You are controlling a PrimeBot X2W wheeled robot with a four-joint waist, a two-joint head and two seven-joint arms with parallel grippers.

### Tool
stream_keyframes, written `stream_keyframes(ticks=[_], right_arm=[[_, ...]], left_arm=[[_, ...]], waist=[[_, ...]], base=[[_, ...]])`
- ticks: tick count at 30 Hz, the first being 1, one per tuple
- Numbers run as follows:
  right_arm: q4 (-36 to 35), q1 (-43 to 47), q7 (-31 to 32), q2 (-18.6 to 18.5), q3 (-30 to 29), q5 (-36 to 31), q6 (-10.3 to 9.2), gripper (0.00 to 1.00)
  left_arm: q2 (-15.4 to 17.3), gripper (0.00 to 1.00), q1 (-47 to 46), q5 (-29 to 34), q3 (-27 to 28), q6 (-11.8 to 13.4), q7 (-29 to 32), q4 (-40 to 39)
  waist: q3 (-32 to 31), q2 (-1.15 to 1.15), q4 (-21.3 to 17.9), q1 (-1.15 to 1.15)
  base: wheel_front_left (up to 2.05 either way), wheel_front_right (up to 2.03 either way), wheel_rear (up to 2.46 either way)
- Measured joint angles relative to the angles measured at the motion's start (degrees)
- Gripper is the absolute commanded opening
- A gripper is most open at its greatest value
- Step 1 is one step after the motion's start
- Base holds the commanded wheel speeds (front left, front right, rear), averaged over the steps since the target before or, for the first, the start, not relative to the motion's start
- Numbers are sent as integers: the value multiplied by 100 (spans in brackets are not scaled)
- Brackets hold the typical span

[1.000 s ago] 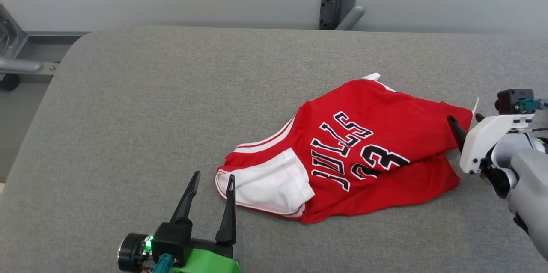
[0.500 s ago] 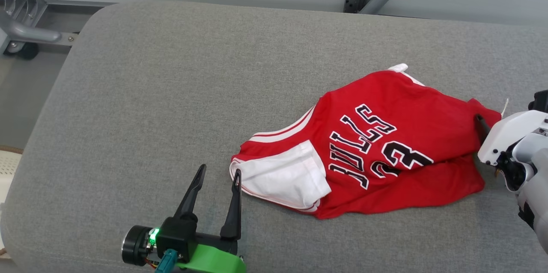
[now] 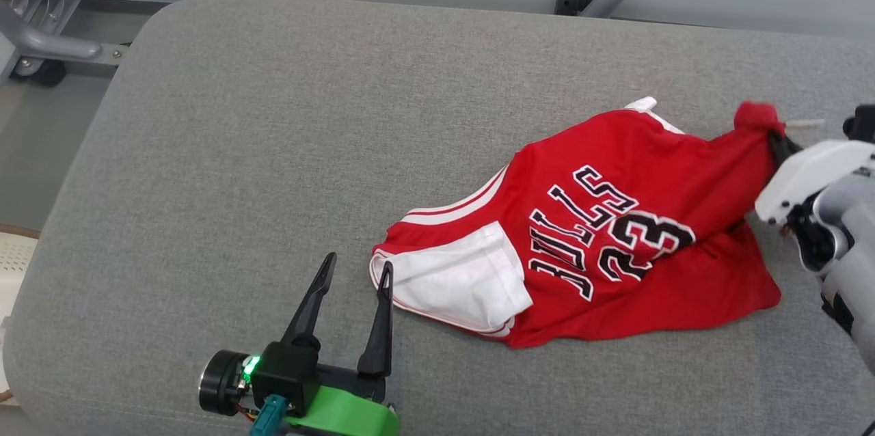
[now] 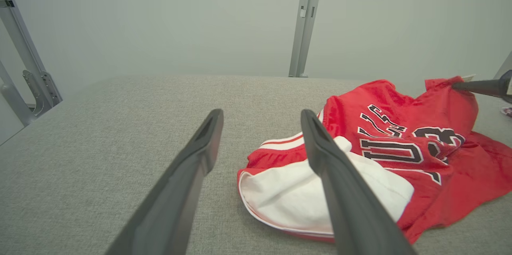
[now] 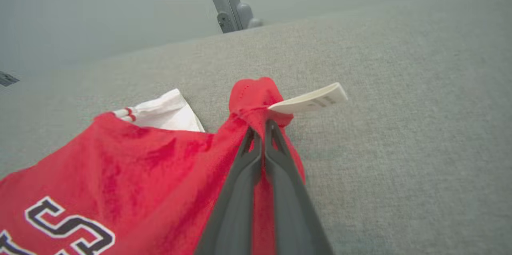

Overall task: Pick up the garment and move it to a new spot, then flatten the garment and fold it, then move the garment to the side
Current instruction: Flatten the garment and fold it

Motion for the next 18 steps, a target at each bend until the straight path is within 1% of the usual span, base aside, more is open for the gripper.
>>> stream_keyframes(ticks=[2,4,8,12,16,17,18], right_arm=[[-200,-238,-280,-53,58,-88,0,0],[-342,-490,-510,-157,177,-311,0,0],[-391,-1108,-698,-289,291,-751,0,0],[-275,-1750,-736,-315,360,-1068,0,0],[108,-2314,-737,-232,421,-1327,0,0],[241,-2385,-736,-175,428,-1366,0,55],[370,-2427,-734,-111,444,-1413,0,100]], left_arm=[[0,100,-4,-2,-26,-1,0,-3],[0,100,-32,-40,-69,-3,0,-12],[0,100,-145,-94,-137,26,0,-45],[1,100,-248,-186,-240,63,0,-90],[1,100,-337,-297,-350,107,0,-141],[1,100,-367,-308,-382,123,0,-144],[1,100,-403,-323,-405,127,0,-145]], waist=[[25,0,12,0],[45,0,56,0],[109,0,195,0],[219,0,383,0],[413,0,539,0],[468,0,572,0],[524,0,603,0]], base=[[0,0,0],[0,0,0],[0,0,0],[0,0,0],[0,0,0],[0,0,0],[0,0,0]])
